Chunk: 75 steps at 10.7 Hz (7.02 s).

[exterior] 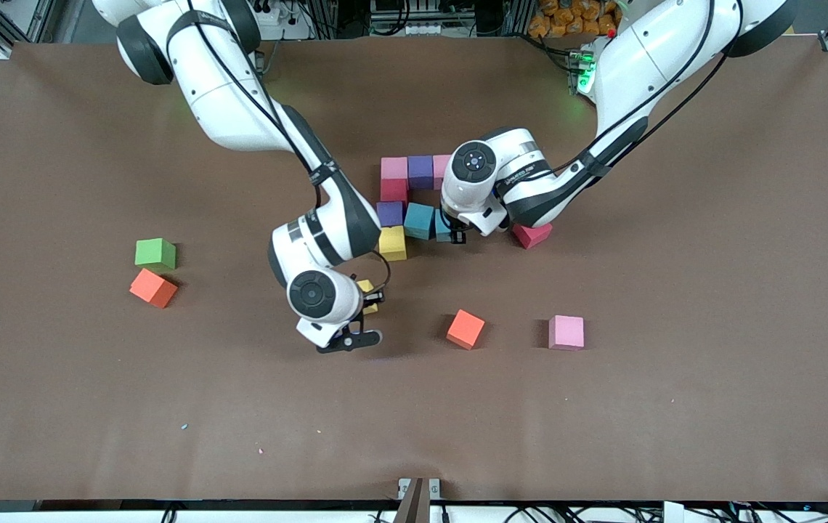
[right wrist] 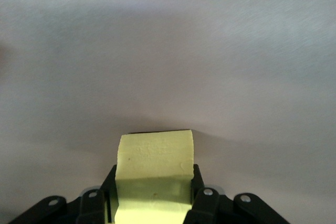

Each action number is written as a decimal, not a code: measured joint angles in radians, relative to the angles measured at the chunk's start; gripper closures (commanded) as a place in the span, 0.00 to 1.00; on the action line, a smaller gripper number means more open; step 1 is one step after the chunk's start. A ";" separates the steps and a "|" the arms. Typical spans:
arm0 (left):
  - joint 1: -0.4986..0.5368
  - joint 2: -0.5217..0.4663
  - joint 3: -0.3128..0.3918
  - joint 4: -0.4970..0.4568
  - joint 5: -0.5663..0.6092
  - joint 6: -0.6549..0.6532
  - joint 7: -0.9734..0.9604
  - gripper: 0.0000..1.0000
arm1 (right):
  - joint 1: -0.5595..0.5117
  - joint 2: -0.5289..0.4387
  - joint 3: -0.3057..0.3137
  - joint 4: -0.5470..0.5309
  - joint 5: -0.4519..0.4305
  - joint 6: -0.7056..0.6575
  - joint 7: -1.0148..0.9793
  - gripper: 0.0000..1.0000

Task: Arrange 11 blocks into digit 3
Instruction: 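Stack yellow below yellow with the right gripper while the left gripper places cyan, then grasp the orange cube with the left gripper while the right gripper withdraws, then carry the orange cube with the left gripper to the yellow cubes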

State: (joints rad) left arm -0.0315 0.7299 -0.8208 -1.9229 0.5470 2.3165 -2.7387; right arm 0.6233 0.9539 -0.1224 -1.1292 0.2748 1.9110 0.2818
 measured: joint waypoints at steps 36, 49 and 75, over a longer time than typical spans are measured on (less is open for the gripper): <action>0.218 -0.122 -0.224 -0.017 -0.002 -0.003 0.041 0.00 | 0.119 -0.037 -0.012 0.040 -0.023 -0.024 0.222 0.00; 0.055 0.092 0.206 0.517 -0.105 -0.119 0.769 0.00 | -0.469 -0.242 -0.043 0.020 -0.147 -0.394 -0.399 0.00; -0.234 0.292 0.370 0.722 -0.128 -0.081 0.987 0.86 | -0.621 -0.926 0.094 -0.350 -0.233 -0.416 -0.424 0.00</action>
State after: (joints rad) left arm -0.2655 1.0216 -0.4513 -1.2012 0.4189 2.2352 -1.7515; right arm 0.0023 0.0284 -0.0283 -1.4794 0.0417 1.4950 -0.1423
